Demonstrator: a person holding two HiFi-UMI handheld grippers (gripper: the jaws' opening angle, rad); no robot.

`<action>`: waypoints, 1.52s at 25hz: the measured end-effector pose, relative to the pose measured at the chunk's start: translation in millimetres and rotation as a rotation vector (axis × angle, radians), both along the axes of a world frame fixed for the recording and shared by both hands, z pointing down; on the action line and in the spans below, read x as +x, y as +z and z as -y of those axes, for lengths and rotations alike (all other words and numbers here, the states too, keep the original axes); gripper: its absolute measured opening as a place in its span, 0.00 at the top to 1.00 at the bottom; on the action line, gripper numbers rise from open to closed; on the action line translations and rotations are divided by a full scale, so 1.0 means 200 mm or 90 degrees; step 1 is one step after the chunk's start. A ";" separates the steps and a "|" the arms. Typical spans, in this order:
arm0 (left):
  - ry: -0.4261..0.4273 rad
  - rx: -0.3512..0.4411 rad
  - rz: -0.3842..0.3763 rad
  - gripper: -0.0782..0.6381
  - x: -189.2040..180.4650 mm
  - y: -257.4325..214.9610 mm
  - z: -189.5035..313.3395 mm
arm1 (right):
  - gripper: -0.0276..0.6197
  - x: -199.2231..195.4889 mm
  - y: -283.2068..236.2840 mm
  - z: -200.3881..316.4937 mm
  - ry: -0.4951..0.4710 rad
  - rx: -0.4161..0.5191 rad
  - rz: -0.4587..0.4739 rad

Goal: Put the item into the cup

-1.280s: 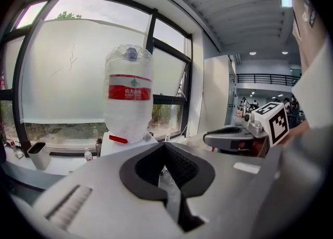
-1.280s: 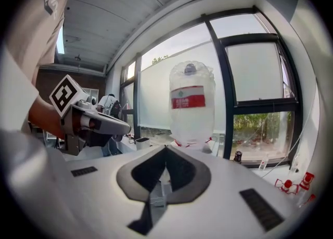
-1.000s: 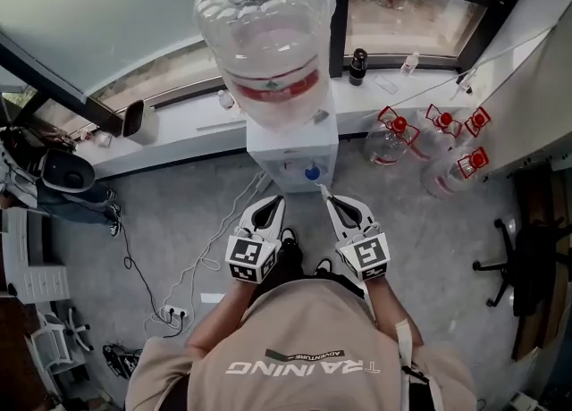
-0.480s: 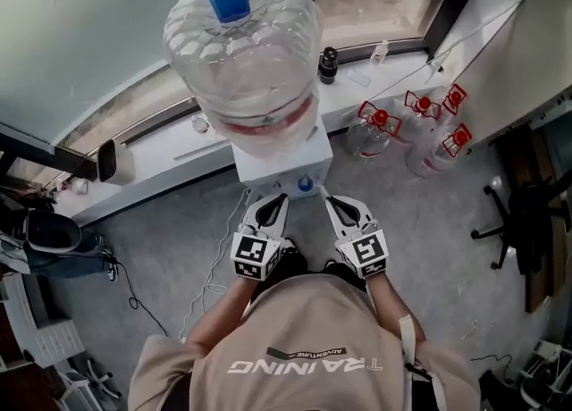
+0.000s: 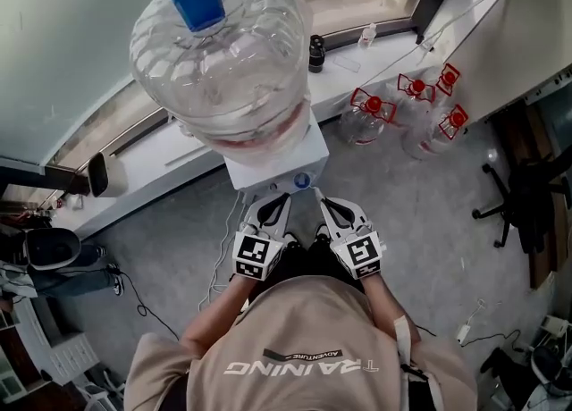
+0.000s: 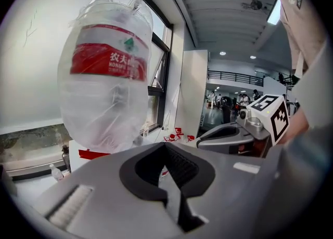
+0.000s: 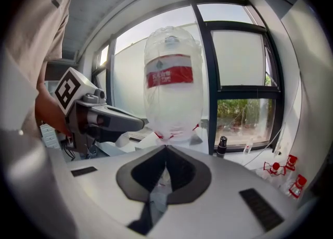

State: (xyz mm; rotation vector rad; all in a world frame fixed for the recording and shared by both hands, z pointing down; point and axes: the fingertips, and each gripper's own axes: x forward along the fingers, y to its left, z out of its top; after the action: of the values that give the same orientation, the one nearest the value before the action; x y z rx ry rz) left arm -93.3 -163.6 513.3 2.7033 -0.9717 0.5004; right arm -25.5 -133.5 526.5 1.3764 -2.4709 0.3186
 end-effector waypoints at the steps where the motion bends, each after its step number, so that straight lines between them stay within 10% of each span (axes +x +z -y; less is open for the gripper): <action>1: -0.001 0.000 0.005 0.88 0.01 0.01 0.01 | 0.94 0.01 0.02 0.01 -0.002 -0.005 0.001; 38: -0.052 -0.149 0.076 0.88 0.19 1.29 0.10 | 0.94 0.03 1.57 0.38 -0.037 -0.115 -0.019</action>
State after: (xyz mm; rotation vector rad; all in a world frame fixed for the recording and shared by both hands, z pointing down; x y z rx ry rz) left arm -55.3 -183.5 771.8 2.4389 -0.9818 0.7178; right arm -19.2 -208.7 839.5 1.2259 -2.3873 0.4908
